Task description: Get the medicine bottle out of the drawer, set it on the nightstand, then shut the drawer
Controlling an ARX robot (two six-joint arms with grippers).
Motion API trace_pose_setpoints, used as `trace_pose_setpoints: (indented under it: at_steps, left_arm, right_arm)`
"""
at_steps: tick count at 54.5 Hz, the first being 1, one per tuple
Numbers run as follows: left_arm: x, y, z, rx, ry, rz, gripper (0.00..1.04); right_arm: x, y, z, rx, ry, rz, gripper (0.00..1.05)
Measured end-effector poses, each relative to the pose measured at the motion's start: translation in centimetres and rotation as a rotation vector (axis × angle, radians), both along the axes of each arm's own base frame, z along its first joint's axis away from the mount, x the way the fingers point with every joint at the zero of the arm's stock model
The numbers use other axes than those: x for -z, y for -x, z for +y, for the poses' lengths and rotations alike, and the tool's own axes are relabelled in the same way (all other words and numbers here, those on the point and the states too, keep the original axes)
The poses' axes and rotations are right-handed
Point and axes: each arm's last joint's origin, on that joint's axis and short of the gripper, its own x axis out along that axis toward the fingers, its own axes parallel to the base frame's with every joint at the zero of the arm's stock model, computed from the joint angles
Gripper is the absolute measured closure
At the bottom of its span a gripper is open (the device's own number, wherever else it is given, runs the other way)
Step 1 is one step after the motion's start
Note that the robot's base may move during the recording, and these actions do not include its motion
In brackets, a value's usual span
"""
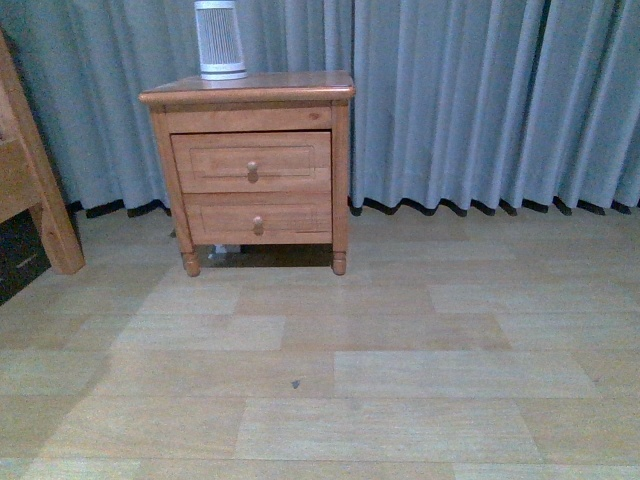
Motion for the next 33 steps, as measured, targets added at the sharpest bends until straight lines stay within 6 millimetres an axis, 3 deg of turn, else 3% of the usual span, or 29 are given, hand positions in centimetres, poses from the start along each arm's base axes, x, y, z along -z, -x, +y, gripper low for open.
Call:
trace_pose_setpoints:
  at_steps: [33]
  left_arm:
    - [0.00, 0.00, 0.00, 0.000, 0.000, 0.000, 0.06]
  right_arm:
    - [0.00, 0.00, 0.00, 0.000, 0.000, 0.000, 0.07]
